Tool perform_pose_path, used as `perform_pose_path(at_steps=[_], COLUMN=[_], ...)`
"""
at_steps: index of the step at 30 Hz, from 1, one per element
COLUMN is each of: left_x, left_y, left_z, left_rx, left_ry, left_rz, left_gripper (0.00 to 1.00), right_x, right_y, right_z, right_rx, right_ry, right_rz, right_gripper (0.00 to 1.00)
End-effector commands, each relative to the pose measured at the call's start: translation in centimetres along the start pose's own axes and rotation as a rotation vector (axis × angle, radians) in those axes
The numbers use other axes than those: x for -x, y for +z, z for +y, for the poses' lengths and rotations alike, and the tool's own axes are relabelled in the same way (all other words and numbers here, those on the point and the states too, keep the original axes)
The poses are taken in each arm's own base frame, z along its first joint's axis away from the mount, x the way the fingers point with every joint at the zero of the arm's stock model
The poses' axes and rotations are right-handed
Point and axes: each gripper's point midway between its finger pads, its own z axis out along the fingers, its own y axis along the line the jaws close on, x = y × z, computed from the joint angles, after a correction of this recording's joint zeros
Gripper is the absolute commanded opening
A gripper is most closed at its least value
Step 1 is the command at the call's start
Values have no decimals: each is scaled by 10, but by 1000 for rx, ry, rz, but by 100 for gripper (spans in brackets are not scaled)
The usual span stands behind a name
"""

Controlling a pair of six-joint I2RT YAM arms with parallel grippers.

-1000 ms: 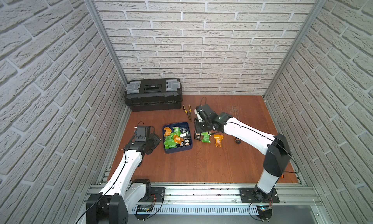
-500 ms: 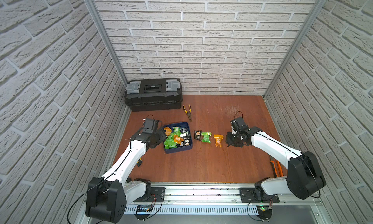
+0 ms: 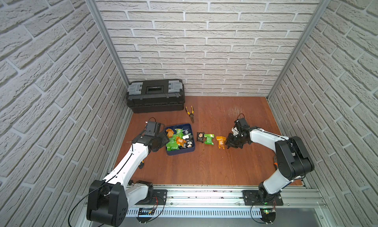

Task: Take the cookies out of the storage box
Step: Place the cookie at the center of the board.

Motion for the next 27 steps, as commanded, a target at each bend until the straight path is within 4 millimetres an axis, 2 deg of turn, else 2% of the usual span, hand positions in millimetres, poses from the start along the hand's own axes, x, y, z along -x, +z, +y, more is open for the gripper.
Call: perform_pose_path(at_steps=[1, 6, 12, 15, 22, 27], left_x=[1, 1, 3, 4, 4, 3], left_y=[0, 3, 2, 1, -1, -2], left_z=[-4, -1, 0, 0, -1, 0], left_rx=[-29, -24, -16, -12, -17, -19], left_ry=[5, -23, -26, -24, -21, -22], left_rz=[-6, -11, -20, -24, -28, -29], left_gripper=[64, 64, 64, 64, 64, 64], right_x=[10, 9, 10, 10, 17, 19], right_y=[-7, -25, -38, -35, -22, -17], right_z=[4, -16, -22, -23, -17, -14], right_rx=[-1, -127, -171, -176, -161, -154], right_ry=[-43, -80, -102, -108, -139, -153], right_rz=[-34, -64, -92, -82, -55, -36], right_gripper=[27, 37, 39, 38, 28, 27])
